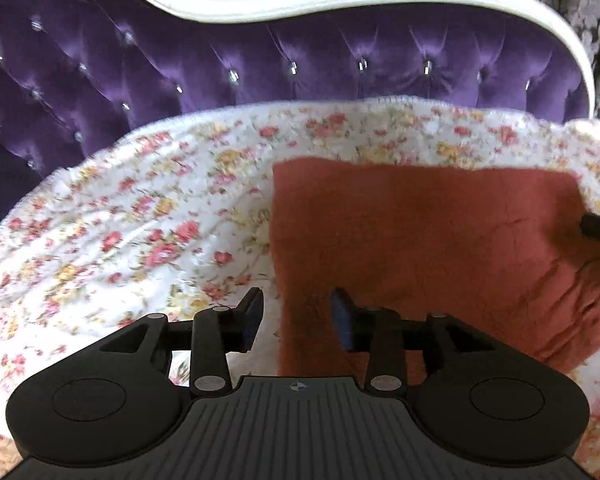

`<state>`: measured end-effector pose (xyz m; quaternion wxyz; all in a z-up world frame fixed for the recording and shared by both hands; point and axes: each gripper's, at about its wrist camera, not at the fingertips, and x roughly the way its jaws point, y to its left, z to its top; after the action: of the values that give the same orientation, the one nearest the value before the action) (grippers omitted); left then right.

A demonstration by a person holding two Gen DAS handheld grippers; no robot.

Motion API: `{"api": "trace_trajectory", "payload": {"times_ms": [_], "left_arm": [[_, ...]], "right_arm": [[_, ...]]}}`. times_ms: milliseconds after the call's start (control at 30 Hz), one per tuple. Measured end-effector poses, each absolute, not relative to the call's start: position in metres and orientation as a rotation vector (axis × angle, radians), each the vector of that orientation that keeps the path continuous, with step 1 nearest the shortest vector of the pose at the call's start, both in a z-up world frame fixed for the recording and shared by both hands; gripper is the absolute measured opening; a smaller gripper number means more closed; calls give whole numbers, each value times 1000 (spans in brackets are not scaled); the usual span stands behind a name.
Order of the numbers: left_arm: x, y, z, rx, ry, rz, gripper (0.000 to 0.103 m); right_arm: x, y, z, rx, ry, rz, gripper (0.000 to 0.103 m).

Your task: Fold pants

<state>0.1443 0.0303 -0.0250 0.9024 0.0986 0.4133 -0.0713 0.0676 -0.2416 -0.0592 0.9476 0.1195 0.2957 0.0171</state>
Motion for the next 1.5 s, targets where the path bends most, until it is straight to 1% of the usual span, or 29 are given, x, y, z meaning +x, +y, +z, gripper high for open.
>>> {"api": "trace_trajectory", "payload": {"times_ms": [67, 133, 233, 267, 300, 400, 433, 500, 567, 667, 1500], "left_arm": [[131, 30, -15, 177, 839, -158, 37], [120, 28, -12, 160, 841, -173, 37], [110, 25, -21, 141, 884, -188, 37], [108, 24, -26, 138, 905, -190, 37], [107, 24, -33, 139, 926, -186, 37], [105, 21, -47, 158, 940, -157, 39], [105, 20, -49, 167, 935, -152, 39], [104, 16, -51, 182, 932, -137, 39], [104, 14, -51, 199, 928, -126, 39], [104, 16, -53, 187, 924, -123, 39], [107, 16, -53, 184, 937, -105, 40]], "right_arm": [[51, -237, -44, 223, 541, 40, 50], [42, -233, -37, 221, 530, 83, 50], [34, -222, -39, 200, 576, 120, 48], [33, -217, -44, 192, 600, 125, 45], [34, -214, -51, 184, 633, 123, 44], [39, -206, -73, 166, 746, 91, 44], [37, -203, -75, 149, 723, 86, 44], [40, -197, -75, 120, 734, 67, 45], [44, -191, -72, 84, 766, 73, 51], [50, -183, -71, 44, 796, 62, 53], [50, -181, -74, 68, 802, 8, 53]]}}
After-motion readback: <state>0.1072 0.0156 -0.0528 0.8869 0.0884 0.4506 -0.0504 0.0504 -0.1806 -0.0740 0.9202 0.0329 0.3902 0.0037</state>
